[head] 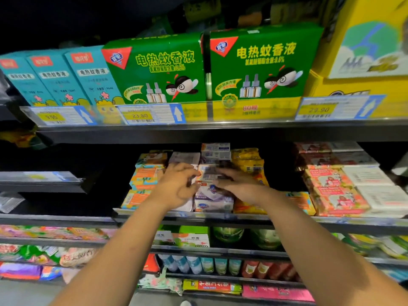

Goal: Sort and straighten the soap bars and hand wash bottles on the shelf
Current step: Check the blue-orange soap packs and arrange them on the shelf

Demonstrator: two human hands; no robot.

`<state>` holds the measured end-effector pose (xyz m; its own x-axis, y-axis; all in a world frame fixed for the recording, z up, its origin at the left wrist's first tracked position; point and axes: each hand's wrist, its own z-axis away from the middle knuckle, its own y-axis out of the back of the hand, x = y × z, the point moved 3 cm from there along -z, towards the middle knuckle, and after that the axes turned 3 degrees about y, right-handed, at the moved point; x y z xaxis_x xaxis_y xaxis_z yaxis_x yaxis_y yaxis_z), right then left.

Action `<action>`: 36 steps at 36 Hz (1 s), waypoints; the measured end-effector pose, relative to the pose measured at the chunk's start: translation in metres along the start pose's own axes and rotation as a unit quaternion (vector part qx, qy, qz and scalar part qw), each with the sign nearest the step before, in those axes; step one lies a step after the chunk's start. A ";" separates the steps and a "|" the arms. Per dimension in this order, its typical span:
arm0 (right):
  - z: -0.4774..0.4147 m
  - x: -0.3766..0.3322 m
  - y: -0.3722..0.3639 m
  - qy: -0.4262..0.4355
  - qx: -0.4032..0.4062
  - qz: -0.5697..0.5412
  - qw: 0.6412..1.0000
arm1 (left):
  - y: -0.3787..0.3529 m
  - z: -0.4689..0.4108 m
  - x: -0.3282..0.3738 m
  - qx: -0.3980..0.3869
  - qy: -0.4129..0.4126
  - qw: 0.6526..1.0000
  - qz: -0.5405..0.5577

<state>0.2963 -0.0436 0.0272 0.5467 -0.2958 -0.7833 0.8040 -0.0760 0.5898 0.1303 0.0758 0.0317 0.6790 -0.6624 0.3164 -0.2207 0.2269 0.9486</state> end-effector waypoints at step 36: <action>0.082 0.115 0.107 -0.026 0.003 0.430 0.903 | -0.083 -0.019 0.130 -0.017 -0.162 0.986 -0.040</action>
<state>0.4259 -0.1637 0.0163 0.9560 -0.2922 -0.0261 0.0871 0.1977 0.9764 0.2497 -0.0155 -0.0060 0.4336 -0.8708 0.2319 -0.1482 0.1849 0.9715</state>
